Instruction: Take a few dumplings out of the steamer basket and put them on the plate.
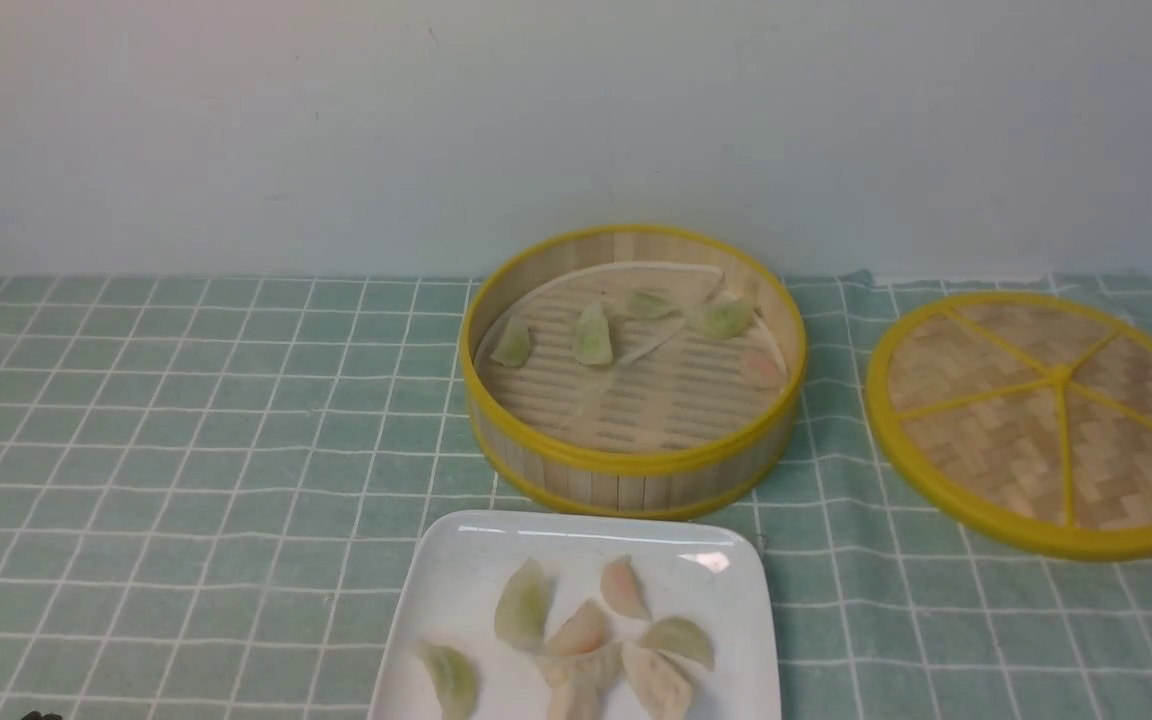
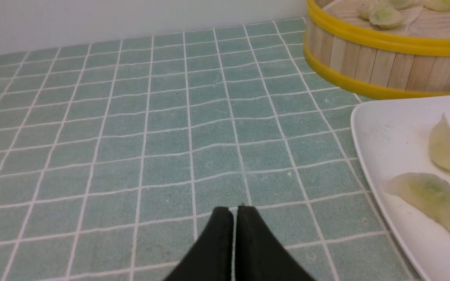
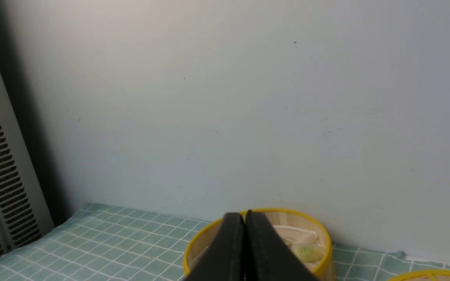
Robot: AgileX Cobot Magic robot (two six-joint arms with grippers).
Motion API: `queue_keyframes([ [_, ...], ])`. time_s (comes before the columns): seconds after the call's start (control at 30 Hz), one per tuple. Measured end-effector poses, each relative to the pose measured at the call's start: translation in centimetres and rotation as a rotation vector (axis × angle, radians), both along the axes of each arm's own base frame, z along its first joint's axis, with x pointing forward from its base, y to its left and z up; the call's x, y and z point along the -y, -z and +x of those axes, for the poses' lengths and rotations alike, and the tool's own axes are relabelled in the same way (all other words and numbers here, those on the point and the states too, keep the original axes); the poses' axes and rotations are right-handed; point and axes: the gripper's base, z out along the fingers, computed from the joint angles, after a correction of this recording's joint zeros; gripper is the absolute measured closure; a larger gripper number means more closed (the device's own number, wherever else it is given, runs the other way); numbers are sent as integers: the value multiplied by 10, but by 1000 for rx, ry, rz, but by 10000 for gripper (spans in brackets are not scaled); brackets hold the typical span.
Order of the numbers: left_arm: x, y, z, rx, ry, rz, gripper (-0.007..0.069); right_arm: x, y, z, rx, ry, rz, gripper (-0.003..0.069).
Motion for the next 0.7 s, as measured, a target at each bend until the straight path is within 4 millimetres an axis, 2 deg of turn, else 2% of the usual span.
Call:
queue_keyframes([
  [0.17,0,0,0,0,0,0,631,0,0,0,2,-5,-3,673],
  [0.33,0,0,0,1,2,6,631,-10,1,-5,27,-114,-26,673],
  [0.57,0,0,0,1,3,10,631,-27,3,-7,167,-258,-7,673],
  [0.7,0,0,0,0,4,11,631,-34,14,-2,174,-261,-4,673],
])
